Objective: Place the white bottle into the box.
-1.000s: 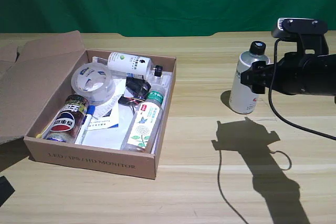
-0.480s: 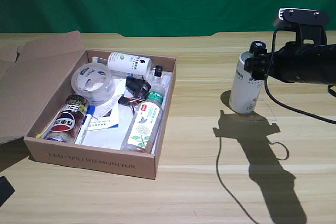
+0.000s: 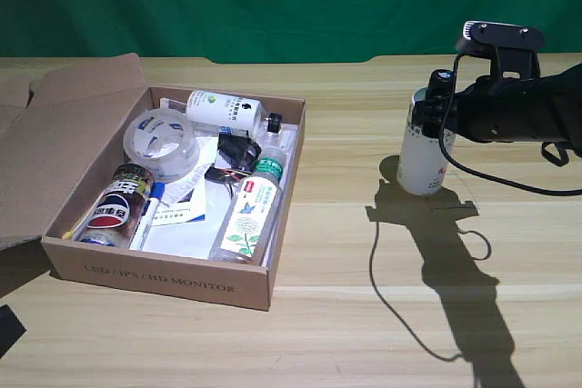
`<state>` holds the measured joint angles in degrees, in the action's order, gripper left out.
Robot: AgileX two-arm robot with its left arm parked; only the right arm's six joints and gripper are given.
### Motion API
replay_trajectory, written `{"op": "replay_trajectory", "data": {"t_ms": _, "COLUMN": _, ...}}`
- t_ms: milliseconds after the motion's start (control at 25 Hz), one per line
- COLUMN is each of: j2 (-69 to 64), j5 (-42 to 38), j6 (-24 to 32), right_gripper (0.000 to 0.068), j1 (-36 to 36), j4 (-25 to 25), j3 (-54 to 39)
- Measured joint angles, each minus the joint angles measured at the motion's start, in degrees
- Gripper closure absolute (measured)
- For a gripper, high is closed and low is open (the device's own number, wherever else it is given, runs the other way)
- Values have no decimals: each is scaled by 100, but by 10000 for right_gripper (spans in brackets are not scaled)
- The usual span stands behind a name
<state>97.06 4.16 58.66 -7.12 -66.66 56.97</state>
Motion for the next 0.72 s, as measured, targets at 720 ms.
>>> {"op": "replay_trajectory", "data": {"t_ms": 720, "j2": 999, "j5": -162, "j6": 80, "right_gripper": 190, "j1": 0, "j4": -14, "j3": 524}}
